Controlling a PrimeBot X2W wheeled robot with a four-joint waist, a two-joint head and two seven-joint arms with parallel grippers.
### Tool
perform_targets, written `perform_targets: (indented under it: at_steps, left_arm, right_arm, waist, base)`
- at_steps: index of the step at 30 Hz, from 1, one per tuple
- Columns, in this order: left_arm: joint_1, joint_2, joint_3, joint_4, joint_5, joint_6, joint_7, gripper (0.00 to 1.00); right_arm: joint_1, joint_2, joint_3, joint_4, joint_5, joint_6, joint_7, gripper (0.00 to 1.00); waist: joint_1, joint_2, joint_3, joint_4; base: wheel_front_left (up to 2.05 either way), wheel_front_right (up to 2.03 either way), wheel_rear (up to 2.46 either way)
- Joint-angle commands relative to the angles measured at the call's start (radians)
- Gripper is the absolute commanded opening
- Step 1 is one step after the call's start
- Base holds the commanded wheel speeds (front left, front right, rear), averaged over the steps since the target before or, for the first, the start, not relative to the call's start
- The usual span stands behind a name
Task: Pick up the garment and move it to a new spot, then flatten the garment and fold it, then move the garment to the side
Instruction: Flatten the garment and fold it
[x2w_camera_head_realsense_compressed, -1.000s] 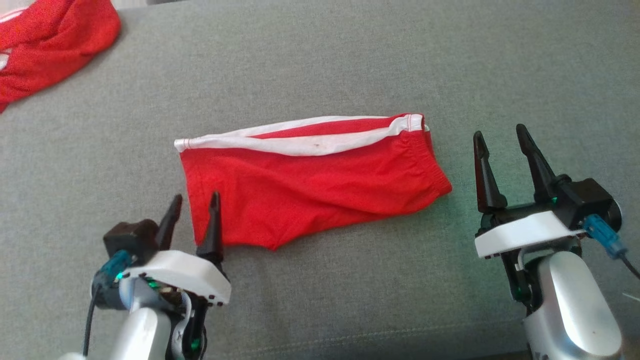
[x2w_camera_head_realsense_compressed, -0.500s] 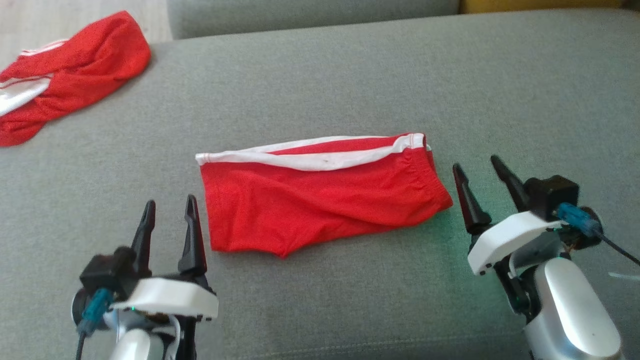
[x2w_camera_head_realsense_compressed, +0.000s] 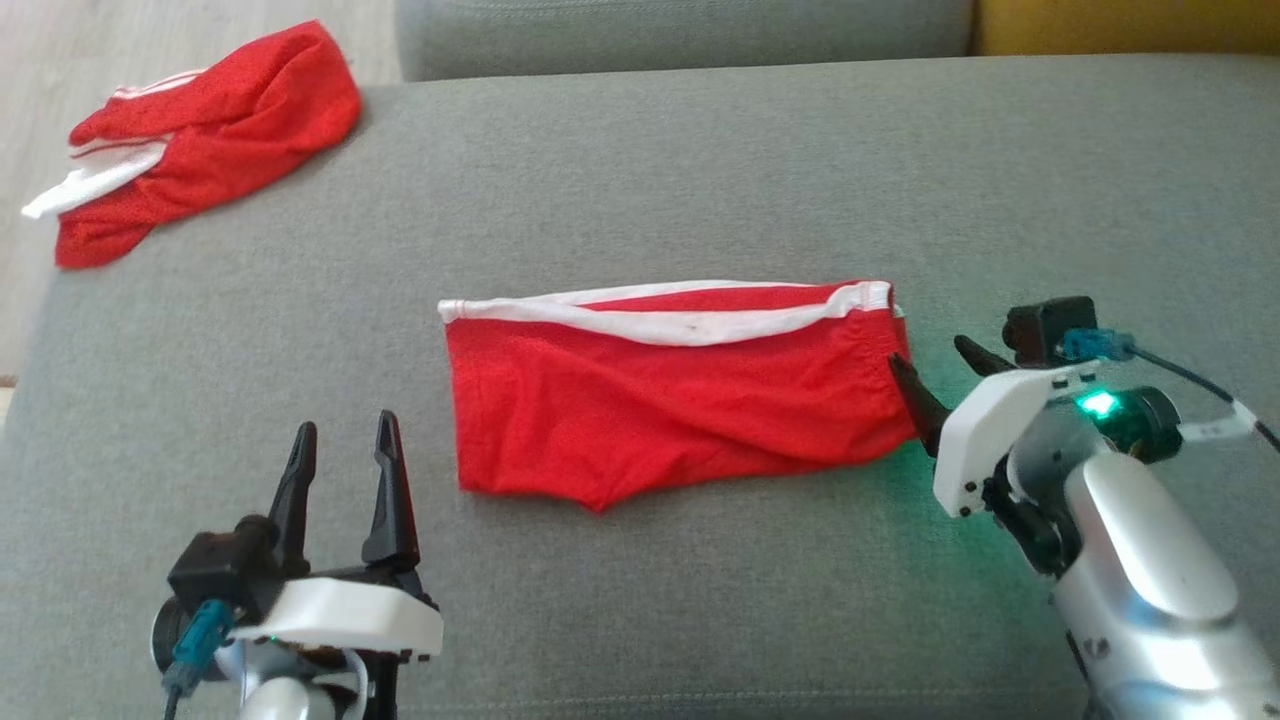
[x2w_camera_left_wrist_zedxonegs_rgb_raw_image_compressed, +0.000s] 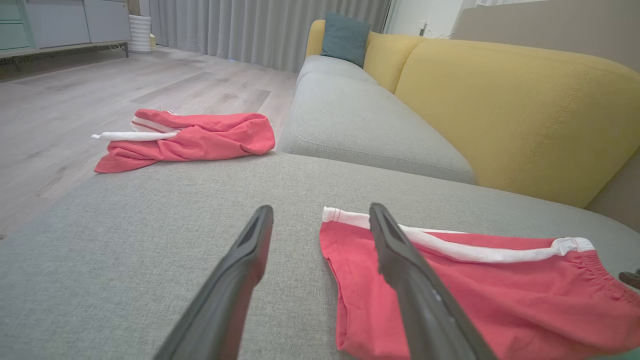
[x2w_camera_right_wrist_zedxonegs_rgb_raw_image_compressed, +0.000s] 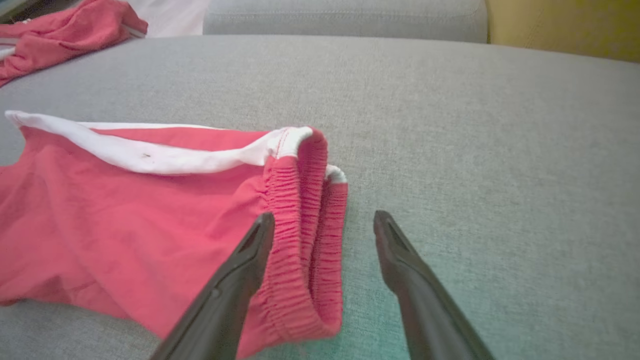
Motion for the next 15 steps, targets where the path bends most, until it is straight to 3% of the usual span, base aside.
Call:
perform_targets:
  at_steps: [1, 15]
  left_arm:
    - [-0.03, 0.004, 0.026, -0.031, 0.0, 0.003, -0.01, 1.0]
    - [-0.053, -0.005, 0.013, -0.018, 0.002, 0.0, -0.018, 1.0]
  right_arm:
    - [-0.038, -0.01, 0.024, -0.01, 0.009, 0.007, 0.006, 1.0]
    - [-0.172, -0.026, 0.08, 0.261, 0.144, 0.007, 0.094, 1.0]
  waist:
    - [0.0, -0.0001, 0.006, 0.009]
    - [0.0, -0.0001, 0.042, 0.067]
  base:
    - [0.0, 0.0, 0.0]
    - [0.0, 0.0, 0.0]
